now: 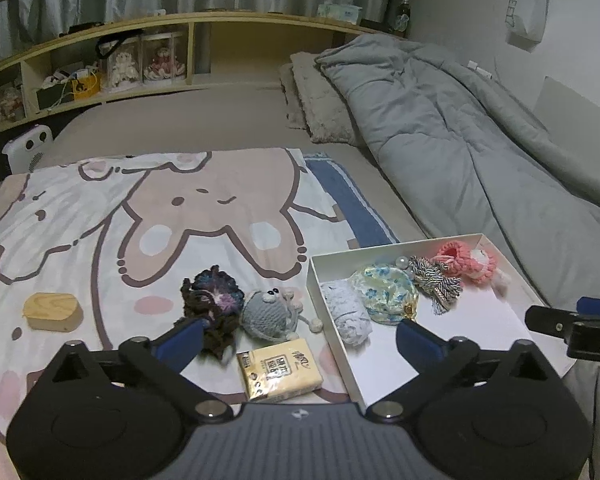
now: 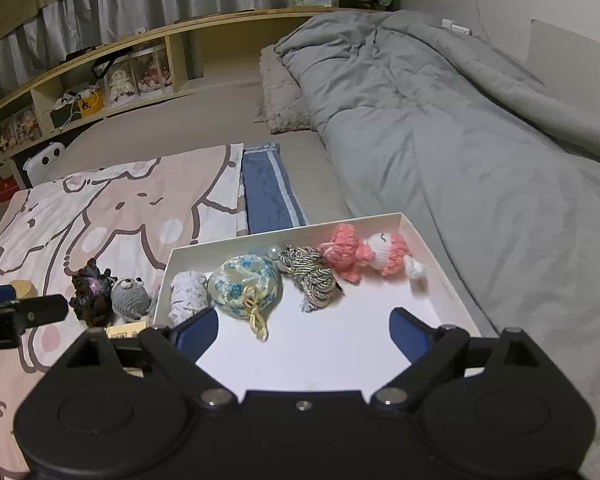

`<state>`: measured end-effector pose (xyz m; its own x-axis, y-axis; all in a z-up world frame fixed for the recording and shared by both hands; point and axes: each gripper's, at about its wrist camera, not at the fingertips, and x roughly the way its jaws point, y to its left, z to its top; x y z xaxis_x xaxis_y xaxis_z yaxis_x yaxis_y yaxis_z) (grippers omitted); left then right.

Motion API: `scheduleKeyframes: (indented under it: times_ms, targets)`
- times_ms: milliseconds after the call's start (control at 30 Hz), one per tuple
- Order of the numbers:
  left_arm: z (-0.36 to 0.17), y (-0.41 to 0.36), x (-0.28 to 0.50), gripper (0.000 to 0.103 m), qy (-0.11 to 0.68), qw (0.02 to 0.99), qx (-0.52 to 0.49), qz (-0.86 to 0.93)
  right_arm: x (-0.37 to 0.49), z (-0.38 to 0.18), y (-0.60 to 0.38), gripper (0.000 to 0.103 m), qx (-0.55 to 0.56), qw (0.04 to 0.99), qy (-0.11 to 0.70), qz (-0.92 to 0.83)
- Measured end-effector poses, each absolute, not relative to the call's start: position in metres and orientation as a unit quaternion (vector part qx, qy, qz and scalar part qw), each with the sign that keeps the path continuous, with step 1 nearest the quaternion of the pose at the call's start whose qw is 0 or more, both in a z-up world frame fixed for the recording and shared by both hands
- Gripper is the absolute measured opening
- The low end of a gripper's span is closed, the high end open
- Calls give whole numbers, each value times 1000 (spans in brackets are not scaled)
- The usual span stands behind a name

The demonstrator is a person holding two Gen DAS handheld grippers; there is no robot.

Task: Organize objects
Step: 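Move both tools back from the box toward the remaining objects on the blanket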

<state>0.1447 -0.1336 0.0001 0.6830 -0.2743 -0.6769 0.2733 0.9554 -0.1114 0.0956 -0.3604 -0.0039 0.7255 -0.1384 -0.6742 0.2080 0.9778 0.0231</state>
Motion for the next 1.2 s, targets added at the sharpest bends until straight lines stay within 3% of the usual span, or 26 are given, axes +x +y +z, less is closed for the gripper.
scheduleKeyframes:
  times_ms: [233,1200]
  targets:
    - [4,-124,129,103,358,921,4,-154,76,3,-354,103,44,933,342,-99]
    - [5,-39,129,103,335,938,-22,-83,93,-9,-299,103,52,948,305,-76]
